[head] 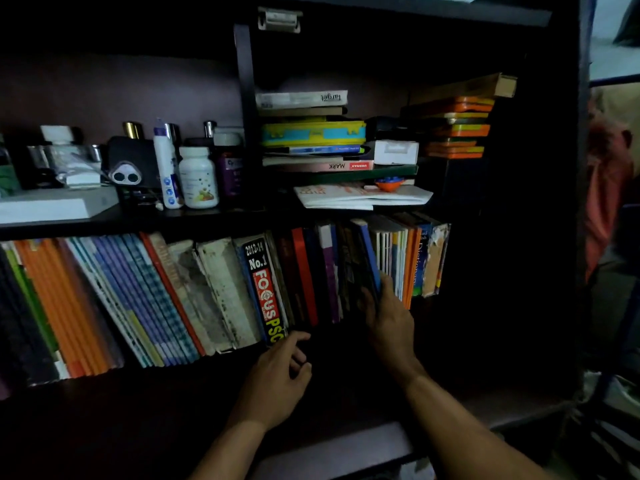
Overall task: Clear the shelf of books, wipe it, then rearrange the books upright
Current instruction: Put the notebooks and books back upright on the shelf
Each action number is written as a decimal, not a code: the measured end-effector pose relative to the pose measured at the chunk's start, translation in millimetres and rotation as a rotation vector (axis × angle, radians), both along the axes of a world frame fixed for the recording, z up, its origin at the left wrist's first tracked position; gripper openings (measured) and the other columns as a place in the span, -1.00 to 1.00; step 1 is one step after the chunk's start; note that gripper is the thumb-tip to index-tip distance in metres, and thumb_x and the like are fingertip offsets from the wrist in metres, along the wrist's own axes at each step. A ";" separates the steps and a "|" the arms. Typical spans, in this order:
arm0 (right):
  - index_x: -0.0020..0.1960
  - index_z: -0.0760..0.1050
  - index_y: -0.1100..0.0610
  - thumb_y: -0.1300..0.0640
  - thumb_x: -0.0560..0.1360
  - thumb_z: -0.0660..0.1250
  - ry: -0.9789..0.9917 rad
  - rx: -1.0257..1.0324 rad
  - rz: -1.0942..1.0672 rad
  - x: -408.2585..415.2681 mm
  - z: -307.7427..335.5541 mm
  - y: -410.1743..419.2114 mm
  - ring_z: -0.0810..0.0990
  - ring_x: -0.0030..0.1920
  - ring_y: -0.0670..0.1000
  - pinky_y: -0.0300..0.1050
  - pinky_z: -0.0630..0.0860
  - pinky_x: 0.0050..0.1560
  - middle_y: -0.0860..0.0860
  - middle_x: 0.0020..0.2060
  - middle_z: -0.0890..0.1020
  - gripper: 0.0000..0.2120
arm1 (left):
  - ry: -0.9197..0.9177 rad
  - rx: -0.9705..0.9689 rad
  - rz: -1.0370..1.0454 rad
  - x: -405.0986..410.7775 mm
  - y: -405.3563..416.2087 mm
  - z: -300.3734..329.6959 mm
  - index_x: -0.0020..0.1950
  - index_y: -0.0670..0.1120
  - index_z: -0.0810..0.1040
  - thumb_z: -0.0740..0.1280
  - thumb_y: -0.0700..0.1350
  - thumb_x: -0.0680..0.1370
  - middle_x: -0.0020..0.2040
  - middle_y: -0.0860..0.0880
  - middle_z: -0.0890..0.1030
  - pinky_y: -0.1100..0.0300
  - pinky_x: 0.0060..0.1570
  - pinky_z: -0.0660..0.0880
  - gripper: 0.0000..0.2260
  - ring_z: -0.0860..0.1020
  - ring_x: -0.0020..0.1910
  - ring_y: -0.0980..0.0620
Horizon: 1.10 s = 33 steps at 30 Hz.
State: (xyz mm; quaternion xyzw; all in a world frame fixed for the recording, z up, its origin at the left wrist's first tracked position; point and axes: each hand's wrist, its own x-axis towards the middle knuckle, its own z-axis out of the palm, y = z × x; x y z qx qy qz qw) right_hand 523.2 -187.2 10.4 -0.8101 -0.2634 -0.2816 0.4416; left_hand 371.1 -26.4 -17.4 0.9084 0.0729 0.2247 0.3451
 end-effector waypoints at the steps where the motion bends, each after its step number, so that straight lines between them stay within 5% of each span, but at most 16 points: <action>1: 0.45 0.24 -0.04 -0.13 0.64 0.14 0.001 0.017 0.003 2.5 0.3 0.9 0.61 -0.12 -0.10 -0.27 0.53 -0.30 -0.12 -0.01 0.58 -0.58 | -0.004 -0.005 0.000 0.4 0.3 0.5 0.34 0.18 0.44 0.38 -0.09 0.58 -0.03 0.19 0.54 0.20 0.00 0.55 -0.63 0.56 -0.08 0.22; 3: 0.45 0.20 -0.04 -0.12 0.65 0.14 0.032 0.011 0.018 7.3 -3.3 3.7 0.63 -0.08 -0.05 -0.11 0.60 -0.27 -0.07 0.03 0.60 -0.58 | -0.007 -0.004 0.004 0.2 0.6 0.1 0.34 0.16 0.45 0.39 -0.09 0.57 -0.04 0.19 0.55 0.16 0.01 0.56 -0.63 0.57 -0.08 0.22; 8: 0.58 0.04 0.14 0.01 0.70 0.13 0.114 -0.302 0.114 4.7 -4.5 8.4 0.50 -0.12 -0.02 -0.18 0.34 -0.21 0.07 0.02 0.59 -0.47 | -0.022 -0.015 0.007 -2.7 -2.6 3.5 0.30 0.14 0.48 0.40 -0.11 0.57 -0.10 0.17 0.57 0.20 -0.03 0.55 -0.67 0.57 -0.12 0.22; 14: 0.54 0.10 0.10 0.03 0.66 0.20 0.183 -0.305 0.158 2.0 0.7 5.9 0.45 -0.28 -0.18 -0.17 0.35 -0.26 -0.13 -0.16 0.47 -0.48 | -0.029 -0.015 0.009 -3.2 -2.4 4.8 0.22 0.10 0.54 0.39 -0.12 0.57 -0.12 0.17 0.58 0.30 -0.10 0.50 -0.75 0.57 -0.13 0.21; 17: 0.37 0.23 0.00 0.13 0.59 0.35 0.115 -0.106 0.182 0.4 -2.5 3.5 0.52 -0.14 -0.25 -0.34 0.49 -0.21 -0.20 -0.02 0.47 -0.57 | -0.032 -0.019 0.008 -3.7 -3.1 6.6 0.14 0.07 0.59 0.40 -0.15 0.56 -0.14 0.14 0.59 0.43 -0.16 0.43 -0.81 0.57 -0.12 0.19; 20: 0.23 0.33 0.05 0.17 0.58 0.38 0.000 -0.160 0.153 2.5 -6.7 2.6 0.51 -0.10 -0.20 -0.32 0.47 -0.19 -0.11 0.02 0.49 -0.69 | -0.025 -0.020 0.010 -3.4 -3.0 7.3 0.10 0.07 0.60 0.40 -0.14 0.56 -0.14 0.14 0.60 0.46 -0.19 0.39 -0.84 0.57 -0.12 0.19; 22: 0.31 0.37 0.07 0.19 0.60 0.34 0.003 -0.248 0.172 6.5 -8.7 4.1 0.56 0.08 -0.08 -0.21 0.56 0.01 0.00 0.19 0.51 -0.68 | -0.022 -0.025 0.009 -3.5 -3.7 7.1 0.10 0.08 0.60 0.40 -0.13 0.56 -0.13 0.15 0.60 0.44 -0.18 0.41 -0.84 0.57 -0.13 0.19; 26: 0.62 0.10 0.06 0.16 0.63 0.28 0.105 -0.492 0.226 13.4 -10.8 10.2 0.32 0.50 0.10 0.03 0.42 0.43 0.08 0.59 0.17 -0.37 | -0.008 -0.046 0.014 -5.4 -4.3 8.0 0.11 0.10 0.60 0.40 -0.10 0.58 -0.11 0.16 0.59 0.32 -0.12 0.48 -0.86 0.57 -0.12 0.20; 30: 0.44 0.39 0.06 0.11 0.61 0.31 -0.018 -0.563 0.172 15.4 -13.0 9.7 0.39 0.44 0.10 -0.05 0.51 0.34 0.08 0.54 0.21 -0.59 | -0.014 -0.051 0.016 -4.6 -4.0 7.8 0.10 0.10 0.60 0.41 -0.10 0.57 -0.10 0.15 0.60 0.38 -0.13 0.45 -0.85 0.57 -0.12 0.20; 33: 0.38 0.43 0.07 0.08 0.59 0.32 -0.044 -0.600 0.176 14.3 -14.5 9.9 0.45 0.37 0.08 -0.07 0.52 0.31 0.11 0.51 0.21 -0.63 | -0.070 -0.036 0.037 -4.9 -4.3 7.6 0.18 0.10 0.58 0.42 -0.13 0.56 0.03 0.14 0.56 0.29 -0.03 0.49 -0.78 0.56 -0.07 0.23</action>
